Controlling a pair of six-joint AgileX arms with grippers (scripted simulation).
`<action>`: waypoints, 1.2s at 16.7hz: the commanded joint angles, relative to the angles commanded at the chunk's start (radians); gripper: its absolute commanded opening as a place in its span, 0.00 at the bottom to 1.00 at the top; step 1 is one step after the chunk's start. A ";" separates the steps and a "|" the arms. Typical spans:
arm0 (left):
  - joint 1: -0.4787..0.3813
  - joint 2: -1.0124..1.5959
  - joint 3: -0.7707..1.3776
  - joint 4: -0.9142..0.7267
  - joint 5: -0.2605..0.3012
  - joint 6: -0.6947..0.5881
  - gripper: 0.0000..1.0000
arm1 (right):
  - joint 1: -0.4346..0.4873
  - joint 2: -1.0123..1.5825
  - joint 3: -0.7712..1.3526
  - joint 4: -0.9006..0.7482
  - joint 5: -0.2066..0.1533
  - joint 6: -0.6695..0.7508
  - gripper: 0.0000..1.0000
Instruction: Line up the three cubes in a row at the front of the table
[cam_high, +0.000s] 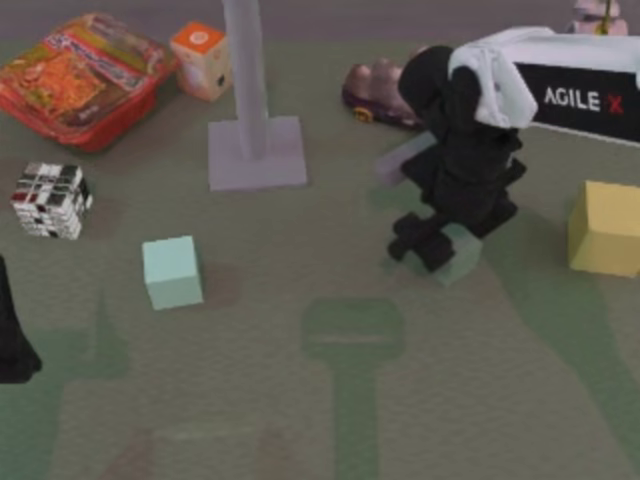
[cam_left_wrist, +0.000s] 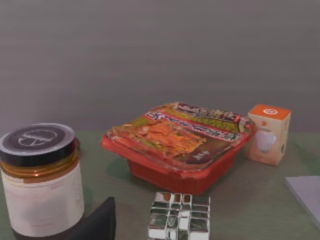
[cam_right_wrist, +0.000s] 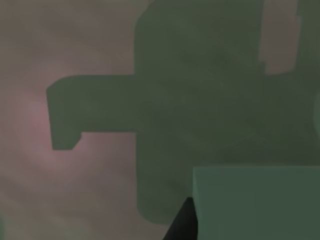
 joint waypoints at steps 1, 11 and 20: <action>0.000 0.000 0.000 0.000 0.000 0.000 1.00 | 0.000 0.000 0.000 0.000 0.000 0.000 0.00; 0.000 0.000 0.000 0.000 0.000 0.000 1.00 | 0.005 -0.077 0.141 -0.199 -0.006 0.003 0.00; 0.000 0.000 0.000 0.000 0.000 0.000 1.00 | 0.017 -0.112 0.153 -0.239 -0.006 0.040 0.00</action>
